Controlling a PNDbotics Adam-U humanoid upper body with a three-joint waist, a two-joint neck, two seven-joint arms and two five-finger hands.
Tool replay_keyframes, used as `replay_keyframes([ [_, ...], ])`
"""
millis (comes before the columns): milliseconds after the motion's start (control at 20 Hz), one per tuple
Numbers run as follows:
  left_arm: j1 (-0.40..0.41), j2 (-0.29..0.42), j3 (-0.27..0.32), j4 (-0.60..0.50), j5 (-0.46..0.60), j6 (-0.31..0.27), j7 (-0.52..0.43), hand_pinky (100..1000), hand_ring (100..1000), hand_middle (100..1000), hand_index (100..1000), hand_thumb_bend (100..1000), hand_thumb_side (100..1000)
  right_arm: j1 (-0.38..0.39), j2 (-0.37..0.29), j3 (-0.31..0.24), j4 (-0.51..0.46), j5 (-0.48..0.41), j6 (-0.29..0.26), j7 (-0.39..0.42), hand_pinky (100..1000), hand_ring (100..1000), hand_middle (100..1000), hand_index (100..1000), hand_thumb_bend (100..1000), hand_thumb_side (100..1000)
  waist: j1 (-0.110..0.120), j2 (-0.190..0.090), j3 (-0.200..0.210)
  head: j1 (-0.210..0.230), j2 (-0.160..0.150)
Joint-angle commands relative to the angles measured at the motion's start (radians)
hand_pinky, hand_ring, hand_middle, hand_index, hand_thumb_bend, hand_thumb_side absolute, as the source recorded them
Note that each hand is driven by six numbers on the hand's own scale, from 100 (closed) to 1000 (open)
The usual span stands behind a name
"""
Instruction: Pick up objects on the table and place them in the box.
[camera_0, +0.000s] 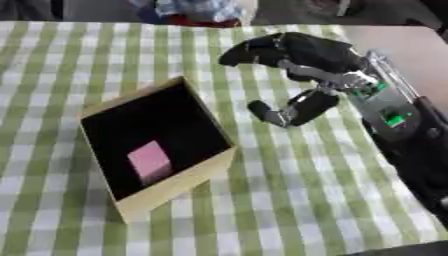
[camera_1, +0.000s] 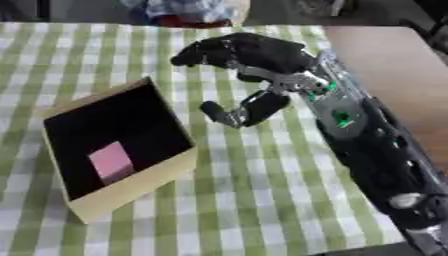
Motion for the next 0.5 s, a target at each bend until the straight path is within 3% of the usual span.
replay_keyframes([
  [50,-0.01,0.007,0.011,-0.018,-0.005,-0.002,0.005,935,755,827,792,225,965,0.041,0.045,-0.089,-0.044,-0.056,0.025,-0.029,720,775,834,973,100,553,0.01,-0.011,-0.002,0.026,-0.008],
  [300,-0.015,0.003,0.007,-0.019,-0.007,-0.002,0.001,936,755,828,792,224,967,0.163,0.106,-0.204,-0.102,-0.131,0.099,-0.104,712,769,833,973,100,584,0.017,0.001,0.013,0.047,-0.011],
  [500,-0.015,-0.002,0.003,-0.017,-0.007,-0.002,-0.003,937,756,829,791,223,970,0.251,0.158,-0.252,-0.137,-0.191,0.159,-0.164,707,764,831,975,100,635,0.026,0.007,0.014,0.08,-0.015],
])
